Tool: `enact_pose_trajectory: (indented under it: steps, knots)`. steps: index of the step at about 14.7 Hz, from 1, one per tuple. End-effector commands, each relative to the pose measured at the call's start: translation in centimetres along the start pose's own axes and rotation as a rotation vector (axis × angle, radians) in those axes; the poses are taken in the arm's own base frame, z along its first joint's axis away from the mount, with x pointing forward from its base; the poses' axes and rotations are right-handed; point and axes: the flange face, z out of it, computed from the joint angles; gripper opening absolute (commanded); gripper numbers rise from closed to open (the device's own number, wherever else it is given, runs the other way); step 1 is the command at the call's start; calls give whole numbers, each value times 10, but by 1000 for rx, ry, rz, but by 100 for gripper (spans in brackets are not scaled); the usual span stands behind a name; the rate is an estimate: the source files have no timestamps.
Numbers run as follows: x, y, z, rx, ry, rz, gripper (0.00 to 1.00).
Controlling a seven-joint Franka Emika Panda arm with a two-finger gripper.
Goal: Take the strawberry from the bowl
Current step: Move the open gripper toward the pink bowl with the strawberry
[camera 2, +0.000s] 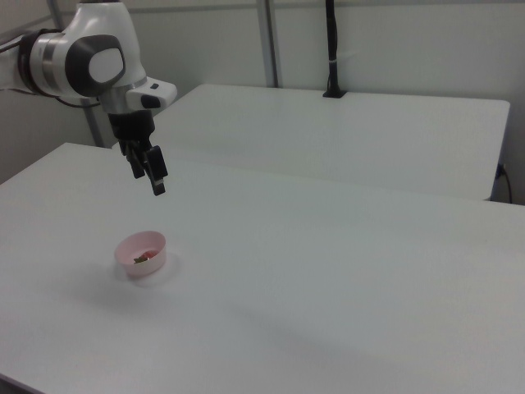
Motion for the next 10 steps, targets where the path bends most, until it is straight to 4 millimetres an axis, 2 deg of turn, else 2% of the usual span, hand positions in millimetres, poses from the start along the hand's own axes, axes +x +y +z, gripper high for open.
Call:
enact_pose_trajectory:
  steps: [1,3,5,8,10]
  knots:
    - [-3,-1,0,10,18,16,100]
    - [-2,-3,7,16,2,34,100]
    - [0,-9,22,40,-49,161,100]
    - [9,-17,62,0,-109,352,100]
    - [13,-30,84,-6,-122,433,100]
